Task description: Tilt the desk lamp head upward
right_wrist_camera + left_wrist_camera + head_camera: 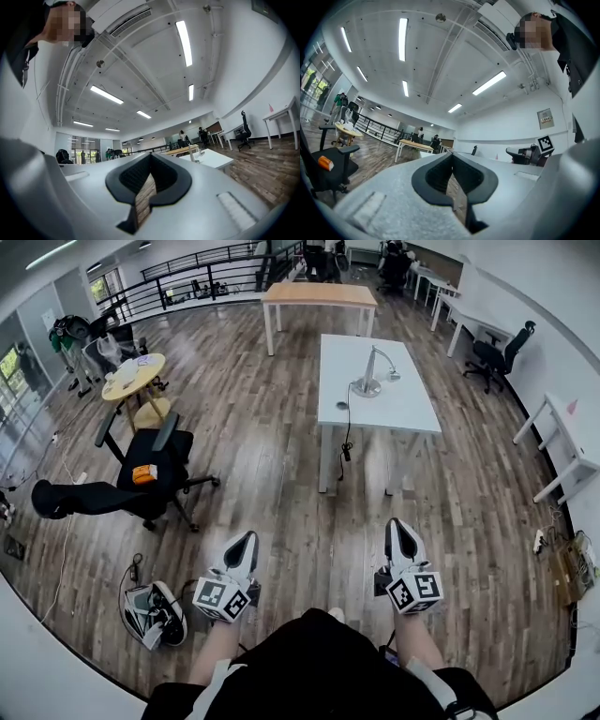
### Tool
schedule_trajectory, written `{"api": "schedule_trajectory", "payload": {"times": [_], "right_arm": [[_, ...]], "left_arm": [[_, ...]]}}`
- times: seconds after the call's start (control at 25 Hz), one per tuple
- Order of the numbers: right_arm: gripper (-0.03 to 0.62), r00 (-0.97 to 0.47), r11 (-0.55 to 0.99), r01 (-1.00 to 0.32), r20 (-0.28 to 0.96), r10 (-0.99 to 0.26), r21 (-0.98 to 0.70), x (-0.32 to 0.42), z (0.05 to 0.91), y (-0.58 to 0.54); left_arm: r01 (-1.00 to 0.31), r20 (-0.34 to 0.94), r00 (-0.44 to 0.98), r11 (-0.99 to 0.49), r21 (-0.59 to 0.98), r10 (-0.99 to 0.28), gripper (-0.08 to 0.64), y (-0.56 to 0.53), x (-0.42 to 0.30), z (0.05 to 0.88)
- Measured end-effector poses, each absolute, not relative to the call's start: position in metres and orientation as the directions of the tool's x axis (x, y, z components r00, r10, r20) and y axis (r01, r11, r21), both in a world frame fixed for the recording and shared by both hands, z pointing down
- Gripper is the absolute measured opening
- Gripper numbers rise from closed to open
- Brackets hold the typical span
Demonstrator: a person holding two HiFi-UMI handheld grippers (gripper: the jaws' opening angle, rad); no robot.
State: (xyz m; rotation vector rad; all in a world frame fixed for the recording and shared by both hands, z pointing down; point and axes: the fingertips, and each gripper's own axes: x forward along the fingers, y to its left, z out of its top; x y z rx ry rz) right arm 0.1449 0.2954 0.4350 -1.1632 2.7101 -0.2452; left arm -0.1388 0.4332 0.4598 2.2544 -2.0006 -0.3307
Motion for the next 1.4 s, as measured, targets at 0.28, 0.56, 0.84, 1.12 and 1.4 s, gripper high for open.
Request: {"api": "schedule_trajectory", "payload": {"times": [0.28, 0.56, 0.84, 1.12, 1.4], "right_arm": [[0.005, -0.605, 0.603, -0.754, -0.081, -0.792, -0.261, 0.216, 0.450, 0.238], [0.005, -0.533, 0.533, -0.807, -0.073, -0.843, -0.254, 0.280, 0.460, 0.210], [0.005, -0.472, 0.459, -0.841, -0.023, -0.881, -0.286, 0.313, 0.477, 0.180], [0.005, -0.451, 0.437, -0.860, -0.010, -0.893, -0.265, 0.300, 0.484, 0.132], [0.005, -0.401, 0.388, -0.879, -0.011, -0.916, -0.276, 0.279, 0.484, 0.063]], "left_arm": [[-0.960, -0.062, 0.187, -0.196, 0.201, -0.980, -0.002, 0.363, -0.089, 0.463], [-0.939, -0.056, 0.269, -0.274, 0.206, -0.962, -0.002, 0.299, -0.033, 0.465], [-0.923, -0.037, 0.318, -0.318, 0.214, -0.947, -0.002, 0.259, -0.012, 0.477], [-0.921, -0.053, 0.306, -0.309, 0.238, -0.951, -0.002, 0.200, -0.040, 0.492], [-0.913, -0.080, 0.337, -0.346, 0.215, -0.938, -0.002, 0.121, -0.073, 0.472]]}}
